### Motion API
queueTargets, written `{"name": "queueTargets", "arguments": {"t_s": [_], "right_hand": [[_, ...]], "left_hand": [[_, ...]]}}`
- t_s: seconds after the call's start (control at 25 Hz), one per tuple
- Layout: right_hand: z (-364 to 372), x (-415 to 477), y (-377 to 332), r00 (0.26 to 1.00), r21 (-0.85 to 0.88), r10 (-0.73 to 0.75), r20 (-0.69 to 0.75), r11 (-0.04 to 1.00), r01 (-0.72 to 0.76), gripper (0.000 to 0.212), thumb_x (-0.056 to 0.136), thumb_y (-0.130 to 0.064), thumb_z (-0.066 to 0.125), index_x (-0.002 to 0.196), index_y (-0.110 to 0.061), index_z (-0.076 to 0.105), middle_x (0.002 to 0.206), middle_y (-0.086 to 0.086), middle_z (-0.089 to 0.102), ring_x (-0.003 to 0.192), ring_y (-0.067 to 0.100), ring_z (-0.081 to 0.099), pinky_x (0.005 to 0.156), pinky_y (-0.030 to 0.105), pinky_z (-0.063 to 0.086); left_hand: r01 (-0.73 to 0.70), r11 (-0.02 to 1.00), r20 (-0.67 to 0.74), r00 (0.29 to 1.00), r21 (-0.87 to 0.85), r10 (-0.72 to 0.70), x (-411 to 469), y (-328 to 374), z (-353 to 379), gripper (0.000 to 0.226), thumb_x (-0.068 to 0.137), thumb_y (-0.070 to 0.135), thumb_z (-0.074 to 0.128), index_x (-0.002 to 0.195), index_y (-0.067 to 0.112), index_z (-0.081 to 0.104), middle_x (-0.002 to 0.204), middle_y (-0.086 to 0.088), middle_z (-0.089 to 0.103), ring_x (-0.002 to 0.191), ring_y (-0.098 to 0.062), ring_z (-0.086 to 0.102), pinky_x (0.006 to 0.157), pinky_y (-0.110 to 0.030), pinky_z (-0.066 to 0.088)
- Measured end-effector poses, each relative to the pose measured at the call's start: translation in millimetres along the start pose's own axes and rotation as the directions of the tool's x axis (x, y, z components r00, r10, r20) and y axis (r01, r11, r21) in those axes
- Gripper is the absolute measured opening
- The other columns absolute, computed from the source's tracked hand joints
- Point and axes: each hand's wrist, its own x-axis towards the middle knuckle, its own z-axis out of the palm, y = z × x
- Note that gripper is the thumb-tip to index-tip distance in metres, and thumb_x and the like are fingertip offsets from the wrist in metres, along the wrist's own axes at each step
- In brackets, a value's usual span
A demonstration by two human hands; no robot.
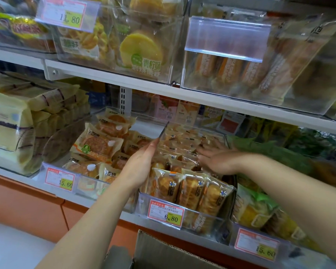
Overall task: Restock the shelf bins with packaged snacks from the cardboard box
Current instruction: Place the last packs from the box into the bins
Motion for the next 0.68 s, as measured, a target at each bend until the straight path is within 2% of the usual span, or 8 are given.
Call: {"name": "queueTargets", "arguments": {"t_s": [0.12,0.2,0.32,0.44,0.56,0.68], "right_hand": [[-12.7,-18.2,8.9,0.999,0.054,-0.036,-0.017,0.998,0.037,0.056,0.092,-0.069,0.007,0.147,-0.055,0.001,0.160,-0.014,-0.008,0.146,0.022,-0.021,0.116,0.058,-0.013],[-14.2,-35.3,18.3,0.999,0.029,-0.047,0.008,0.998,0.047,0.061,0.087,-0.075,0.010,0.145,-0.058,-0.001,0.159,-0.015,-0.009,0.146,0.022,-0.020,0.116,0.056,-0.014],[-0.6,-47.3,12.5,0.998,-0.060,-0.037,0.041,0.997,0.040,0.064,0.087,-0.077,0.012,0.146,-0.056,-0.004,0.159,-0.014,-0.009,0.146,0.021,-0.021,0.115,0.055,-0.016],[-1.6,-40.0,4.1,0.998,-0.028,-0.053,0.026,0.998,0.054,0.063,0.090,-0.074,0.012,0.148,-0.053,-0.001,0.160,-0.013,-0.007,0.147,0.022,-0.018,0.115,0.059,-0.014],[-13.5,-56.1,11.9,0.999,0.036,-0.049,0.001,0.998,0.048,0.065,0.087,-0.077,0.008,0.147,-0.055,0.001,0.160,-0.015,-0.003,0.147,0.021,-0.018,0.114,0.057,-0.017],[-3.8,-68.3,3.7,0.999,-0.078,-0.021,0.039,0.997,0.024,0.066,0.087,-0.075,0.003,0.148,-0.053,-0.001,0.162,-0.007,0.001,0.147,0.023,-0.019,0.113,0.057,-0.020]], "left_hand": [[-0.010,1.000,-0.010,1.000,0.011,0.010,-2.2,2.6,1.5,0.050,0.101,0.054,0.028,0.144,0.034,0.045,0.145,0.006,0.051,0.130,-0.010,0.044,0.105,-0.028,0.031],[-0.044,0.998,0.000,0.999,0.036,0.044,-4.5,3.1,1.1,0.050,0.101,0.052,0.034,0.147,0.034,0.041,0.148,0.007,0.047,0.135,-0.012,0.041,0.104,-0.027,0.029],[-0.046,0.997,0.023,0.999,0.067,0.045,-7.5,5.3,1.5,0.057,0.097,0.053,0.044,0.150,0.034,0.036,0.151,0.007,0.043,0.138,-0.015,0.039,0.106,-0.030,0.030],[-0.034,0.996,0.018,0.999,0.079,0.032,-10.4,6.2,1.6,0.060,0.095,0.050,0.050,0.151,0.034,0.033,0.153,0.004,0.041,0.139,-0.018,0.039,0.108,-0.034,0.031],[-0.028,0.997,0.009,1.000,0.076,0.027,-10.9,5.3,1.7,0.059,0.095,0.047,0.053,0.150,0.035,0.034,0.151,0.004,0.043,0.137,-0.019,0.041,0.109,-0.036,0.032],[-0.032,0.997,0.015,0.999,0.074,0.031,-8.1,4.4,1.6,0.060,0.094,0.046,0.054,0.150,0.036,0.035,0.150,0.004,0.045,0.136,-0.019,0.043,0.109,-0.036,0.034]]}}
